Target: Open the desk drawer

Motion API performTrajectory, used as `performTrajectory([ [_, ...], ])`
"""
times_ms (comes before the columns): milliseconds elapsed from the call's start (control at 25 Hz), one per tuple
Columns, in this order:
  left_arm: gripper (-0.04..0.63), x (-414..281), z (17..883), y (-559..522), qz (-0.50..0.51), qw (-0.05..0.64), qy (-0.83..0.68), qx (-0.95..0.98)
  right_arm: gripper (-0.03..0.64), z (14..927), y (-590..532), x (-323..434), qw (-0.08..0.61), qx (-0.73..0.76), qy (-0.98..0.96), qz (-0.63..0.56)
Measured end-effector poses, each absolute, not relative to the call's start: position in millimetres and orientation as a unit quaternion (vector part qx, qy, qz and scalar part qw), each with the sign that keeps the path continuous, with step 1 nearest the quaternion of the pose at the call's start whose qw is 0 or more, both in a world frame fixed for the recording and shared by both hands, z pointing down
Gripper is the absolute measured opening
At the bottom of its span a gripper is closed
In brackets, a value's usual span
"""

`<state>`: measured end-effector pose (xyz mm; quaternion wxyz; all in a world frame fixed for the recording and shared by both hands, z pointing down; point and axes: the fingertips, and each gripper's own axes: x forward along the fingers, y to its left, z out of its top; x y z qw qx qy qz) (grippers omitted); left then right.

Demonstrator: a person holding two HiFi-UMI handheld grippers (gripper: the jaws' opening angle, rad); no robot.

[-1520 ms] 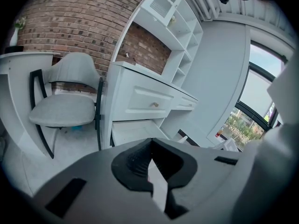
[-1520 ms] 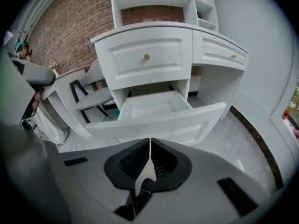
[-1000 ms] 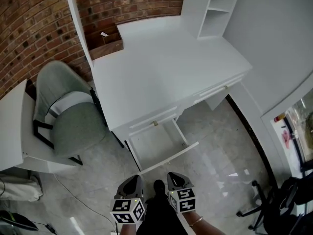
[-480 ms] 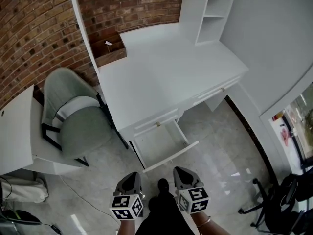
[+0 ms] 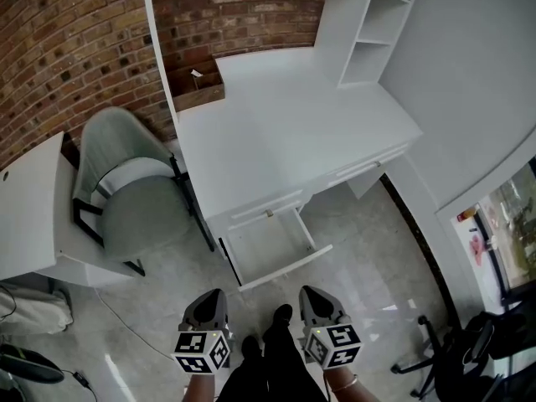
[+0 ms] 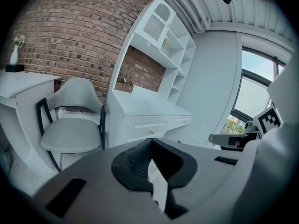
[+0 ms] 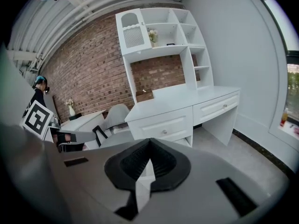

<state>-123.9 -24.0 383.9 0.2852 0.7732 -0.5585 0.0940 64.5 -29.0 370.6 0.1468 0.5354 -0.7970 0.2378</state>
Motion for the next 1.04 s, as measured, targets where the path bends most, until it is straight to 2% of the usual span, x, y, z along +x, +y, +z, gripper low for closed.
performTrajectory([
  [1040,0.009,-133.0,324.8,19.3,0.096,0.228,-0.558,0.792,0.005,300.5,15.6,79.6,0.096,0.547,-0.809,0.194],
])
